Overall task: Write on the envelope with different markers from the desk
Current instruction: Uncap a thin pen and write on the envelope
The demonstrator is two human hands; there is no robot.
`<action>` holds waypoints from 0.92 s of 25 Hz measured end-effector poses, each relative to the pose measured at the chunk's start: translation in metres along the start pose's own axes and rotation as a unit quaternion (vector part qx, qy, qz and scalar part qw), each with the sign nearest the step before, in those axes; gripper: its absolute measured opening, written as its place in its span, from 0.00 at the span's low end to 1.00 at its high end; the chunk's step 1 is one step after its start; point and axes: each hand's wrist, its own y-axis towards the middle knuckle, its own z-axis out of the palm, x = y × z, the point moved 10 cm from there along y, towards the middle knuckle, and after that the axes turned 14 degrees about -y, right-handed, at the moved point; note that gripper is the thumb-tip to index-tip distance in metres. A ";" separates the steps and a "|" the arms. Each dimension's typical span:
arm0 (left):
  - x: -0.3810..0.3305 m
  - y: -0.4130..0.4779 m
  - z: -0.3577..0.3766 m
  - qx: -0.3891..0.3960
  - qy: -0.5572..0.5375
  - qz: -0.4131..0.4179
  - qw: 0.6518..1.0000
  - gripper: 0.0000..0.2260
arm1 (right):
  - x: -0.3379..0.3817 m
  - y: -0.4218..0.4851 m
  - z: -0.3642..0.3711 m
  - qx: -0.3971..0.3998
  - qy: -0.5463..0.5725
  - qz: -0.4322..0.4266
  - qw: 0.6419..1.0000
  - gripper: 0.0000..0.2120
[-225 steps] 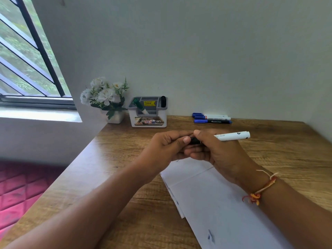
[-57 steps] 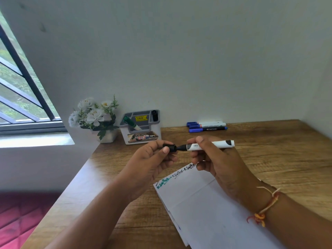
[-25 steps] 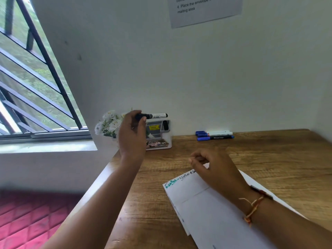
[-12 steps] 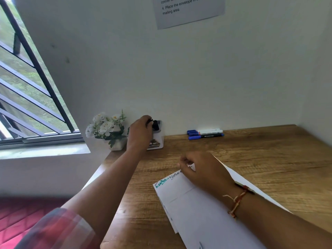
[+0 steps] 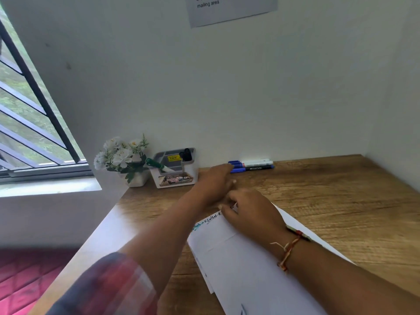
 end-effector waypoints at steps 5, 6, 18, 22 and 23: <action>0.014 0.019 0.021 -0.001 -0.016 -0.017 1.000 0.26 | 0.001 0.001 0.010 0.017 -0.010 -0.004 1.000 0.12; 0.015 0.022 0.021 -0.010 0.000 -0.012 1.000 0.26 | 0.001 0.001 0.011 0.020 -0.012 -0.004 1.000 0.12; 0.016 -0.039 -0.023 -0.152 -0.133 -0.027 0.979 0.09 | 0.003 0.001 -0.006 -0.014 -0.015 -0.001 1.000 0.16; 0.017 -0.105 -0.040 -0.150 -0.306 -0.024 0.940 0.06 | 0.006 0.001 -0.014 -0.033 0.142 0.001 0.989 0.17; 0.013 -0.120 -0.040 -0.135 -0.345 -0.012 0.929 0.06 | 0.004 0.000 -0.014 -0.025 0.205 0.022 0.978 0.17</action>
